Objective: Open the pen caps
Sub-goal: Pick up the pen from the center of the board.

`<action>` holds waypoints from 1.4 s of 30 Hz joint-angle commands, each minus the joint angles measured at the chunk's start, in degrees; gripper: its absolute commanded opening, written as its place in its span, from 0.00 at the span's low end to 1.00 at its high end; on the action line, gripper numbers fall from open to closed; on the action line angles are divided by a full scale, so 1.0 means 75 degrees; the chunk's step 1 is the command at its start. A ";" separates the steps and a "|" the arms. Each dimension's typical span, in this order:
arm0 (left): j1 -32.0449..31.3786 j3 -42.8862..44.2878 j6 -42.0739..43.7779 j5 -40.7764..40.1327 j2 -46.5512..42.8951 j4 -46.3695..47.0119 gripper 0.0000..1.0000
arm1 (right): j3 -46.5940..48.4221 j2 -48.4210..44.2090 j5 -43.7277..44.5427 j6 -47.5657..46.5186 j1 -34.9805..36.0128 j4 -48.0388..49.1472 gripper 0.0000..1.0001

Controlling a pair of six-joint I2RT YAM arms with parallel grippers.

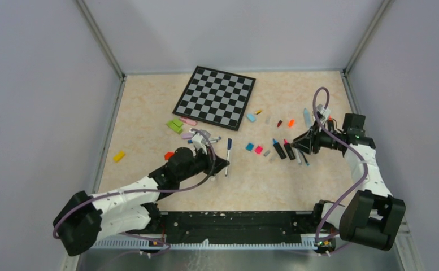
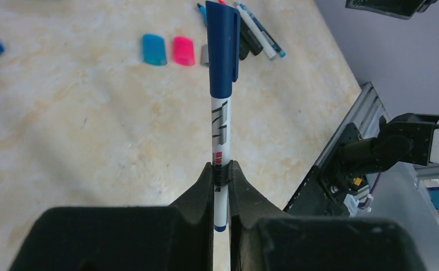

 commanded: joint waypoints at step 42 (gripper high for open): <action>-0.1766 0.3829 -0.0336 -0.0817 0.6228 0.6850 0.00 | -0.1702 -0.0502 -0.1658 0.5263 0.1459 0.5366 0.11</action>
